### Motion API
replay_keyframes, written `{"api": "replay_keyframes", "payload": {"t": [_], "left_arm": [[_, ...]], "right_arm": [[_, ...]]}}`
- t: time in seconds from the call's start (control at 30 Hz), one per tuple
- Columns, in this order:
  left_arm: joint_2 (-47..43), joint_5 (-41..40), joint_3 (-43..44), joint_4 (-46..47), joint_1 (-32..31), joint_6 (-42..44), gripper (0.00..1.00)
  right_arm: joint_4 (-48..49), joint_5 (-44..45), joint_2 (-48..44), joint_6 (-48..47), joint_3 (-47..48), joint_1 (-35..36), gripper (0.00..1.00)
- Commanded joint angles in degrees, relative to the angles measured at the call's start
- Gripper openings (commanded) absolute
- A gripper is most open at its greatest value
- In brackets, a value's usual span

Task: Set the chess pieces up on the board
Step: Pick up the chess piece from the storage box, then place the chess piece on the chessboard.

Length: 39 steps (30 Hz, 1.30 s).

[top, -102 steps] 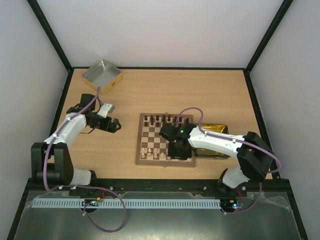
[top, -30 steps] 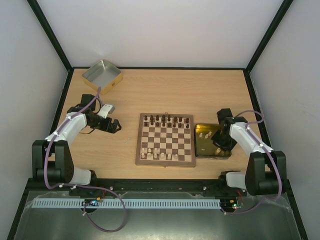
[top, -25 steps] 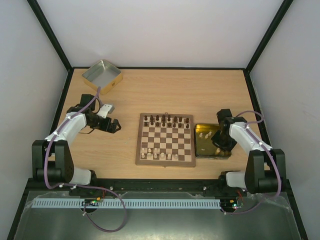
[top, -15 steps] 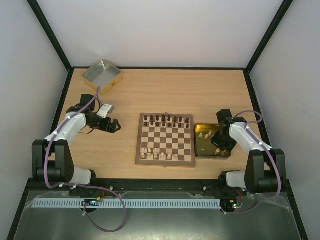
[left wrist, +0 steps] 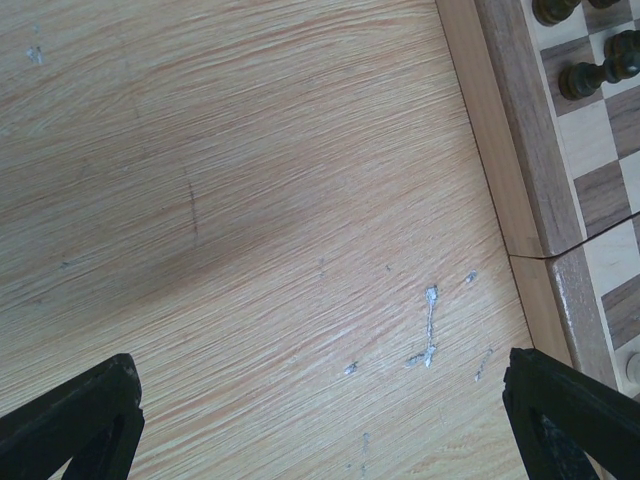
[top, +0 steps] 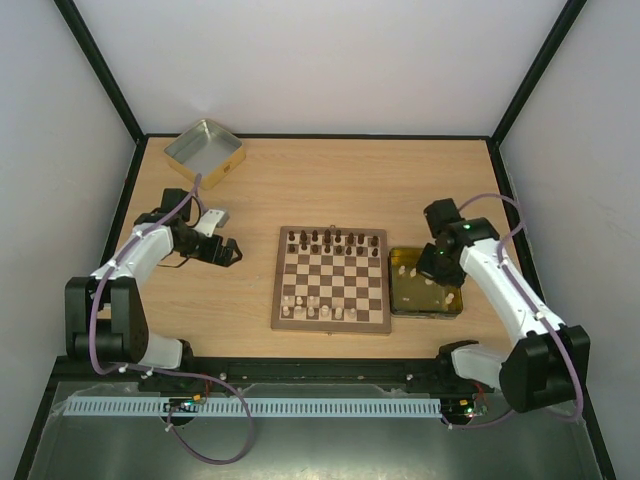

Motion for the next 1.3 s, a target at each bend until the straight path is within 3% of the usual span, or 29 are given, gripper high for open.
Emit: {"api": "replay_keyframes", "payload": {"t": [0.0,0.27,0.4,0.67,1.27], "left_arm": [[1.12,1.17,0.99,-1.8,0.43,0.79,0.98],[1.17,1.18,1.05,-1.87,0.3,0.79,0.98],[1.09,1.08,0.95,-1.74,0.39,0.79,0.99],[0.73,1.09,0.89,-1.72,0.57,0.77,0.99],[1.08,1.44,1.07,-2.01,1.4,1.06,0.99]], "right_arm": [[-7.5,-1.34,-0.47,3.04,3.4,9.44,0.02],[-3.81,-4.02,4.83,13.78,5.87,31.87,0.02],[0.31,-5.22,9.81,16.1,6.87,38.4,0.02],[6.81,-7.93,14.07,17.1,3.18,39.51,0.02],[7.46,-7.46,16.16,16.0,0.16,39.55,0.02]]}}
